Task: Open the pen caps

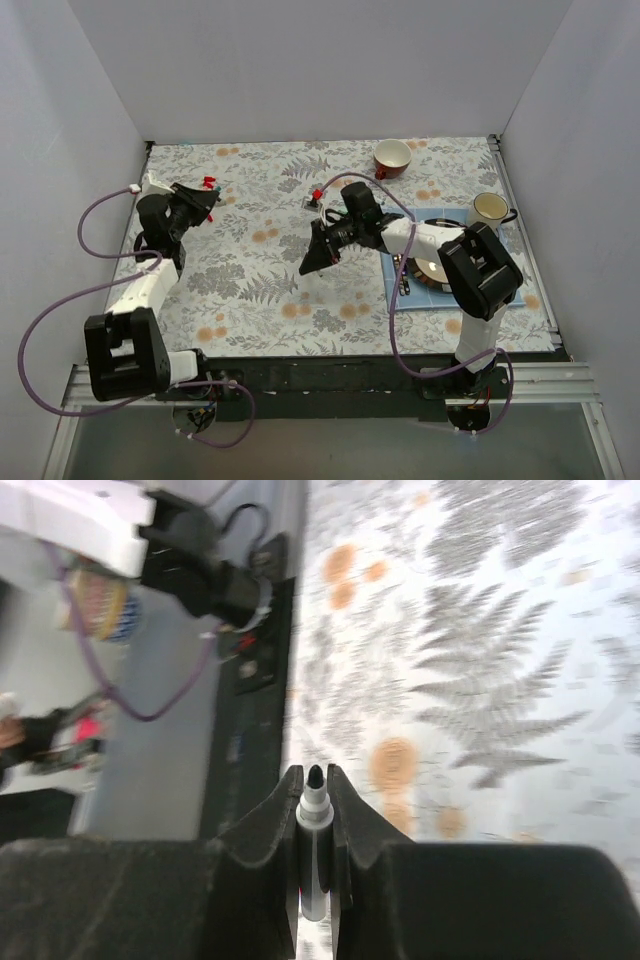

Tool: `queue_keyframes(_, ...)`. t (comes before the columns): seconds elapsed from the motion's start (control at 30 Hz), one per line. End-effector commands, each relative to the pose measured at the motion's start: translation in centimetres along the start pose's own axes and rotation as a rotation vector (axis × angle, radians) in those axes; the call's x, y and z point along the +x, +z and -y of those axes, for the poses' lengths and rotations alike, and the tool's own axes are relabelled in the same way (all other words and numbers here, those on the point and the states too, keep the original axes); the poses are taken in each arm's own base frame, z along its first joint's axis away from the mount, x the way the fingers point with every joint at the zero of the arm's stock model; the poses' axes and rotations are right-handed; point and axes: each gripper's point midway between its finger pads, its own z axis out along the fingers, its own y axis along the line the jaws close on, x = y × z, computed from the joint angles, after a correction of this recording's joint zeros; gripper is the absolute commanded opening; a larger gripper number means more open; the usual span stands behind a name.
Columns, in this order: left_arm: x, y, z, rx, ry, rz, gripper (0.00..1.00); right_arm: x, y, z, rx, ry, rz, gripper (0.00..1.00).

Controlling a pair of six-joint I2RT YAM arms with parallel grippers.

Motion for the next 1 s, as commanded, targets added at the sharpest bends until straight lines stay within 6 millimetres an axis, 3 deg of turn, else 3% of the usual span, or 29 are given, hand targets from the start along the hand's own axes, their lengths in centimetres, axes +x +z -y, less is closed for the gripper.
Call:
queue_keyframes(0.0,2.2,0.4,-9.9,-0.372,-0.114,-0.1,0.0,-2.1,-3.2,3.4,0.29,-0.208,-0.031,0.01)
queue_keyframes(0.07,2.6,1.0,-12.6,-0.45,-0.164,-0.124,0.0,-2.6,-4.0,4.0,0.346,-0.225,-0.03,0.01)
queue_keyframes(0.13,1.8,1.9,-13.2,-0.468,-0.167,-0.131,0.0,-2.7,-4.5,4.4,0.368,-0.243,-0.035,0.01)
queue_keyframes(0.17,2.4,2.3,-14.3,-0.498,-0.172,-0.155,0.0,-2.8,-4.7,4.5,0.374,-0.241,-0.034,0.01)
queue_keyframes(0.27,0.9,3.8,-15.1,-0.537,-0.149,-0.136,0.0,-2.9,-5.2,4.6,0.373,-0.235,-0.025,0.01)
queue_keyframes(0.4,2.1,5.5,-17.4,-0.599,-0.153,-0.23,0.01,-3.3,-5.8,4.7,0.382,-0.236,-0.013,0.01)
queue_keyframes(0.43,1.6,6.3,-17.1,-0.582,-0.15,-0.23,0.03,-3.3,-5.9,4.8,0.384,-0.232,-0.012,0.01)
queue_keyframes(0.5,2.7,7.0,-17.9,-0.579,-0.17,-0.275,0.05,-3.4,-6.1,4.9,0.392,-0.234,-0.01,0.01)
queue_keyframes(0.7,3.5,8.9,-18.0,-0.526,-0.193,-0.341,0.14,-4.0,-7.4,5.5,0.428,-0.237,0.001,0.01)
queue_keyframes(0.87,2.0,9.2,-16.7,-0.487,-0.138,-0.322,0.34,-4.6,-8.9,6.3,0.485,-0.245,0.011,0.01)
queue_keyframes(0.97,0.4,8.9,-15.0,-0.451,-0.09,-0.287,0.38,-4.7,-9.7,7.0,0.529,-0.246,0.008,0.01)
